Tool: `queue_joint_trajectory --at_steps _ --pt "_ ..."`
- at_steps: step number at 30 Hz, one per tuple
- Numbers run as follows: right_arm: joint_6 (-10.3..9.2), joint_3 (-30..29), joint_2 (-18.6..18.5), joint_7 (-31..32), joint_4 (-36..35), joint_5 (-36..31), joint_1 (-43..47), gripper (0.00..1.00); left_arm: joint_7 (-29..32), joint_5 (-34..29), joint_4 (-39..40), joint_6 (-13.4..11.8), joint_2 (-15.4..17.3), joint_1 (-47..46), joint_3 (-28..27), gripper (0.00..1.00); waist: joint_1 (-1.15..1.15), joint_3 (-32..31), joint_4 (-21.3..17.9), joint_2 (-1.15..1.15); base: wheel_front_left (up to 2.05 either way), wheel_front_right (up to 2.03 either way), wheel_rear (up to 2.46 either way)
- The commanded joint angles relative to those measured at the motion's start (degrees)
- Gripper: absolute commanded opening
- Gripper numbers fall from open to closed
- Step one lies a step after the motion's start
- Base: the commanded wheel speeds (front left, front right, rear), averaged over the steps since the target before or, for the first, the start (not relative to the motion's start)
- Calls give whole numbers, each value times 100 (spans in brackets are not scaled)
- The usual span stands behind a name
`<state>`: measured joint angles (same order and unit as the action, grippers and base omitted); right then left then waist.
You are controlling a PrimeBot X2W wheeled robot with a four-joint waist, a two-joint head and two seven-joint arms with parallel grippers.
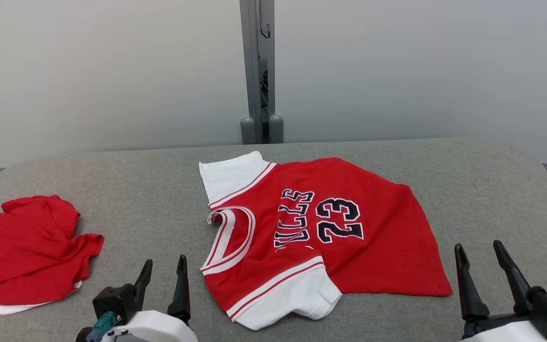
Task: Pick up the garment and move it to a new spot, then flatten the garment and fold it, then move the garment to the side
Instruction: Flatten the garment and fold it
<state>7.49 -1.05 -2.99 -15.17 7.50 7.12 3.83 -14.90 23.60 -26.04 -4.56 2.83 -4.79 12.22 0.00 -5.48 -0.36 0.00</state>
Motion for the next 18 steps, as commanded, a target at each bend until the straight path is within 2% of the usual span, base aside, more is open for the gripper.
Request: queue_joint_trajectory --at_steps 1,2,6,12,18 --pt "1 16 -16 -12 -49 53 26 100 -19 -21 -37 48 14 72 1 100 0 34 -41 0 0 0 0" --pt "1 23 -14 -12 -49 66 23 100 -19 15 -77 50 16 84 23 100 0 45 -52 0 0 0 0" --pt "1 66 -9 -12 -40 98 -41 100 -11 522 -788 332 19 -27 477 100 0 107 -90 0 0 0 0" --pt "1 174 -10 -12 12 105 -105 100 546 1238 -1688 669 14 -544 1031 100 0 207 -141 0 0 0 0" --pt "1 285 -9 -12 80 108 -180 100 730 1672 -2093 768 16 -903 1257 100 0 279 -256 0 0 0 0"
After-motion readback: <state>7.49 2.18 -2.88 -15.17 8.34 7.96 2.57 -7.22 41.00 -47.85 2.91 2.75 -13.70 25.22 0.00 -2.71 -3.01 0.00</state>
